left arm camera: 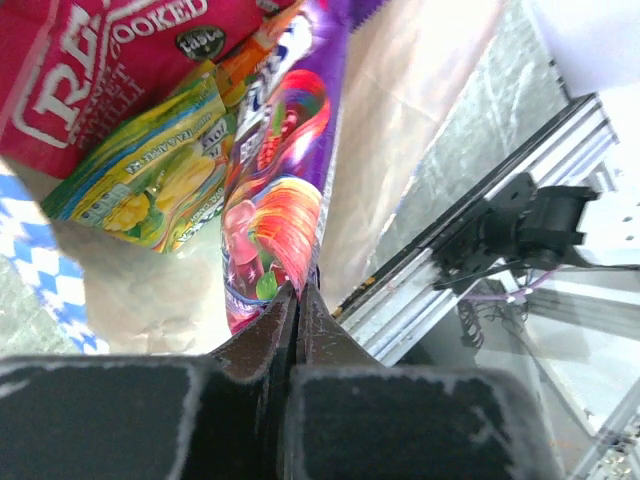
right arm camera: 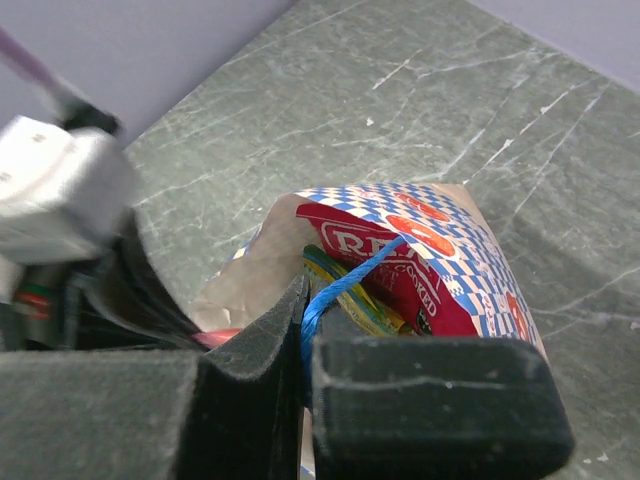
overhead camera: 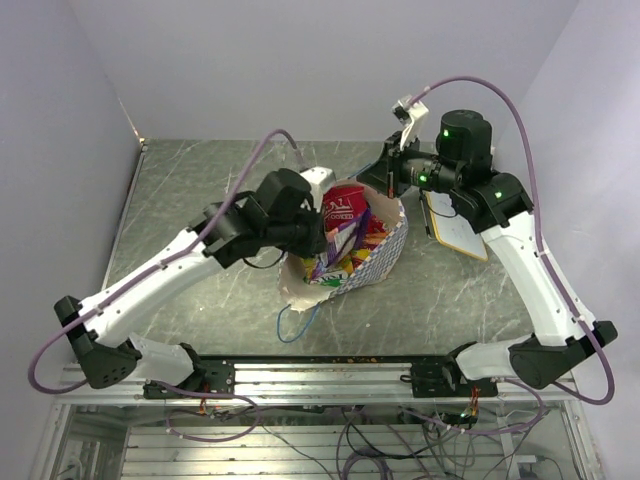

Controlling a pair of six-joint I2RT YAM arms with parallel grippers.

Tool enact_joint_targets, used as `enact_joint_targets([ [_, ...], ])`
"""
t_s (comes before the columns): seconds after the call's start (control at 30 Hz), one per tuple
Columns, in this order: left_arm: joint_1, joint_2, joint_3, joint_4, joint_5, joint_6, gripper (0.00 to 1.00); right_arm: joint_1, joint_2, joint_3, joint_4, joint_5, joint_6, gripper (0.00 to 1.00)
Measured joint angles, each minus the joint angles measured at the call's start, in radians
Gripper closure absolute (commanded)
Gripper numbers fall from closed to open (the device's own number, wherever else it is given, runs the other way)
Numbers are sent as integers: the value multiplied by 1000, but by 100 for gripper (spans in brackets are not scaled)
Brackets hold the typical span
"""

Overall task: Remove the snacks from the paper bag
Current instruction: Take out the snack from the paper bag, then place the snack at the center of the board.

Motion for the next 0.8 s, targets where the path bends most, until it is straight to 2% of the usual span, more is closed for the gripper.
enact_joint_targets([
  [0.13,6,-37,107,-78,-3,-15,93,0,-11,-7,-1,29,27,100],
  [0.3,8,-171,142,-165,-27,-50,93,0,-48,-51,8,58,68,100],
  [0.4,8,-222,229,-242,-67,-68,93,0,-78,-99,23,74,89,100],
  [0.63,8,-196,594,-382,-262,-61,93,0,-97,-117,69,85,138,100],
  [0.8,9,-132,669,-398,-424,-59,93,0,-125,-131,68,92,146,100],
])
